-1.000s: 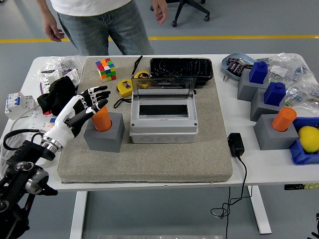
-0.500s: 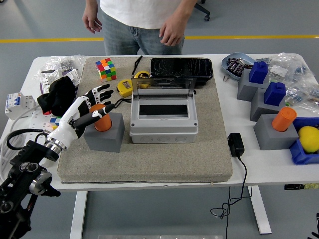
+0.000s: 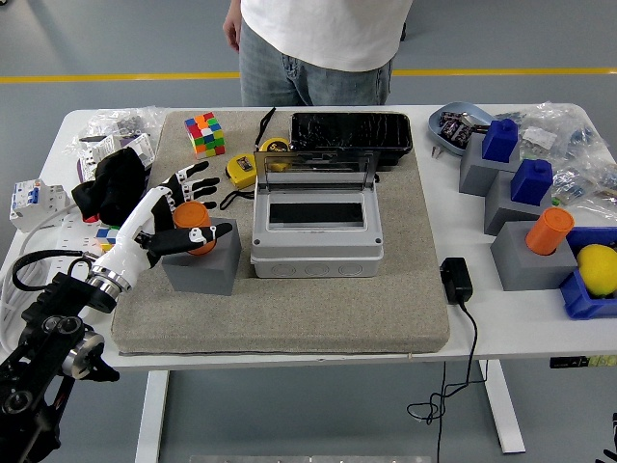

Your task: Fetch the battery,place it into the box,close the lid of the box

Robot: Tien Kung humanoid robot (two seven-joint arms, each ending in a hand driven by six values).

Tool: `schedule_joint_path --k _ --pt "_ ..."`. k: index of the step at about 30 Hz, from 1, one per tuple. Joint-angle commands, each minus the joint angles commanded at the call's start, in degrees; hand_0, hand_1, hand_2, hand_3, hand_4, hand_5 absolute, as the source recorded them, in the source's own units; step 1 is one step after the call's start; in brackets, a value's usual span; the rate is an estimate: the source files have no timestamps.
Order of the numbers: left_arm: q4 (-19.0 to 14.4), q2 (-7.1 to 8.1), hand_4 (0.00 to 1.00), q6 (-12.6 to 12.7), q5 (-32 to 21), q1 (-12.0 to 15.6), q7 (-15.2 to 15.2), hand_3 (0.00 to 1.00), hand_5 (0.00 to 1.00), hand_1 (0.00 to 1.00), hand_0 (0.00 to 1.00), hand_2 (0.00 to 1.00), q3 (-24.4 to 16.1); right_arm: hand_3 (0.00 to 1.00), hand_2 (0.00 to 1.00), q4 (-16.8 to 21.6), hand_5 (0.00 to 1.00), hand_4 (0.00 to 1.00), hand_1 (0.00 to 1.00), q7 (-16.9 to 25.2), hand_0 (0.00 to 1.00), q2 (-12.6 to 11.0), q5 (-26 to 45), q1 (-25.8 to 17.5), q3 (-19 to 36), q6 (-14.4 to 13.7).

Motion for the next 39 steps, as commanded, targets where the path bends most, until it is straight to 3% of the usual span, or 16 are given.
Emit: schedule_joint_path --k 26,27,32,33,38,39 --pt "1.88 -0.13 0.998 2.37 -0.72 -0.34 -0.81 0.742 0.024 0.814 0.728 0.732 2.15 0.804 0.761 0.00 0.998 0.998 0.787 0.22 0.826 -0.10 0.14 -0.05 0.07 0.11" --pt "1.89 -0.15 0.998 2.50 -0.75 -0.36 -0.84 0.648 0.029 0.743 0.662 0.647 2.20 0.803 0.761 0.00 0.998 0.998 0.788 0.23 0.827 -0.09 0.16 -0.04 0.07 0.12" --pt "1.86 -0.22 0.998 3.27 -0.62 -0.44 -0.91 0.648 0.029 0.743 0.662 0.647 2.34 0.803 0.761 0.00 0.998 0.998 0.788 0.25 0.827 -0.07 0.03 -0.03 0.23 0.14" --pt "1.85 -0.22 0.998 3.40 -0.55 -0.45 -0.89 0.446 0.015 0.603 0.498 0.459 2.37 0.803 0.761 0.00 0.998 0.998 0.788 0.26 0.827 -0.08 0.02 -0.03 0.24 0.14" --pt "1.86 -0.24 0.998 3.73 -0.57 -0.49 -0.93 0.446 0.015 0.603 0.498 0.459 2.54 0.803 0.761 0.00 0.998 0.998 0.788 0.22 0.827 -0.13 -0.04 0.03 0.29 0.15" --pt "1.83 -0.24 0.998 3.94 -0.78 -0.50 -1.02 0.358 0.002 0.529 0.374 0.389 2.64 0.802 0.761 0.00 0.998 0.998 0.788 0.19 0.826 -0.12 -0.12 0.03 0.38 0.16"
